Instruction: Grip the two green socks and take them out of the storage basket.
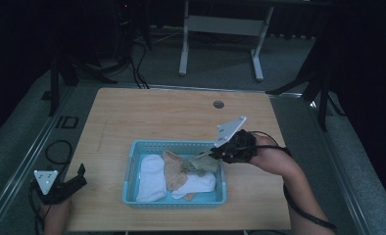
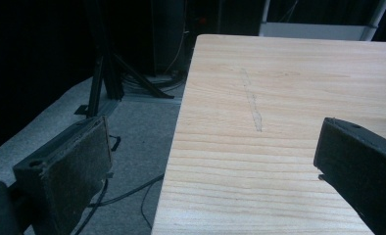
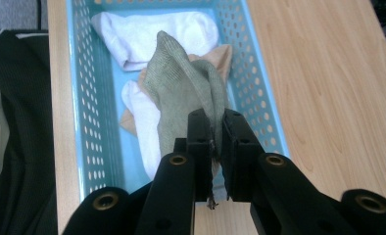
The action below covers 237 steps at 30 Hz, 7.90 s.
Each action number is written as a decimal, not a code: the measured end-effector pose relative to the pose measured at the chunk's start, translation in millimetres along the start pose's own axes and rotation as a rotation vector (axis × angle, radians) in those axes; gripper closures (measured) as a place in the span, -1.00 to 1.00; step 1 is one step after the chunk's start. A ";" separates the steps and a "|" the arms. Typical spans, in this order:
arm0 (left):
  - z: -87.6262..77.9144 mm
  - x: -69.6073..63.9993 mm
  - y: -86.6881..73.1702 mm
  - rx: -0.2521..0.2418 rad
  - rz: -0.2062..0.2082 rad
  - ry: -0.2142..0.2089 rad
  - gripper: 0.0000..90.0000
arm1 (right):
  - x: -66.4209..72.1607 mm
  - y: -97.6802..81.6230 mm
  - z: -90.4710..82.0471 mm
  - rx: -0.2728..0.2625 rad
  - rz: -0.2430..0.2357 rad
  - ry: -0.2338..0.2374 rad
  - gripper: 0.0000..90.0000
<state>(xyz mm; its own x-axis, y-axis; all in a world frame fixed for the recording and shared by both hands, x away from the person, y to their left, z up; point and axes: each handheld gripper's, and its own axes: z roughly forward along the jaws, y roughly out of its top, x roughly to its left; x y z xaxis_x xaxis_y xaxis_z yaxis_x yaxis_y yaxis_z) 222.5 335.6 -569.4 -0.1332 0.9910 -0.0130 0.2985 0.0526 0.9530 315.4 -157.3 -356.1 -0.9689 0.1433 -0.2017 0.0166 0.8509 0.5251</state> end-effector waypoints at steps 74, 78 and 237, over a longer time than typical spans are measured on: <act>0.2 0.0 0.1 0.002 0.000 0.000 -0.99 | -0.8 -201.5 38.3 0.076 0.510 -0.032 0.45; 0.3 0.0 0.1 0.002 0.000 0.000 -0.99 | -5.1 -187.7 29.6 0.061 0.480 -0.038 0.41; 0.5 0.0 0.2 0.003 -0.002 0.003 -0.99 | -42.7 -98.2 -12.4 -0.073 0.290 -0.110 0.87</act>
<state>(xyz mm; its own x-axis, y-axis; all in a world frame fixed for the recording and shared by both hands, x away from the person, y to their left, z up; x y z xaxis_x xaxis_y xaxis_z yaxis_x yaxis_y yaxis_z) 223.0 335.6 -569.4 -0.1366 0.9905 -0.0136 0.3010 0.0546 0.9521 352.2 -253.2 -388.8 -0.8938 0.4318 -0.1212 0.2665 0.7287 0.6309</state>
